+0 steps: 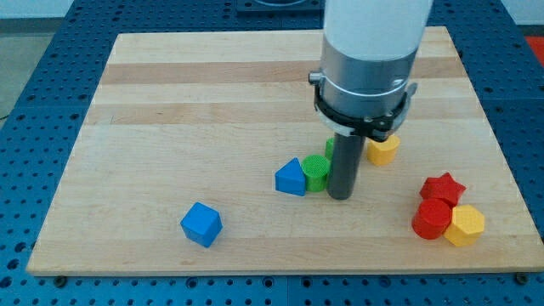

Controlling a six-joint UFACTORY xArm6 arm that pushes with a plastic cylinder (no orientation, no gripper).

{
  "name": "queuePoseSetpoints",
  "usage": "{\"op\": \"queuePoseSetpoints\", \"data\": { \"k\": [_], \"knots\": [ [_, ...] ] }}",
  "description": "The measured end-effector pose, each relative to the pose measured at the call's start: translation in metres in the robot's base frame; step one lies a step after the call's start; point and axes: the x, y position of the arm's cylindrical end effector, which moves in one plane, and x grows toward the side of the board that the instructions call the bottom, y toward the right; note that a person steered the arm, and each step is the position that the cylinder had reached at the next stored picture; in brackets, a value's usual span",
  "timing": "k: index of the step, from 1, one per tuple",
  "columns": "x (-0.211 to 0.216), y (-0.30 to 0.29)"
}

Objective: Move the green circle and the blue triangle towards the blue cube

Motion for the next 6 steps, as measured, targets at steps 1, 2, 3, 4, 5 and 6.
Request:
{"op": "queuePoseSetpoints", "data": {
  "k": [1,2,3,4,5,6],
  "knots": [
    [-0.002,0.026],
    [-0.015,0.034],
    [-0.040,0.018],
    [-0.041,-0.043],
    [-0.023,-0.090],
    [-0.023,-0.081]
  ]
}}
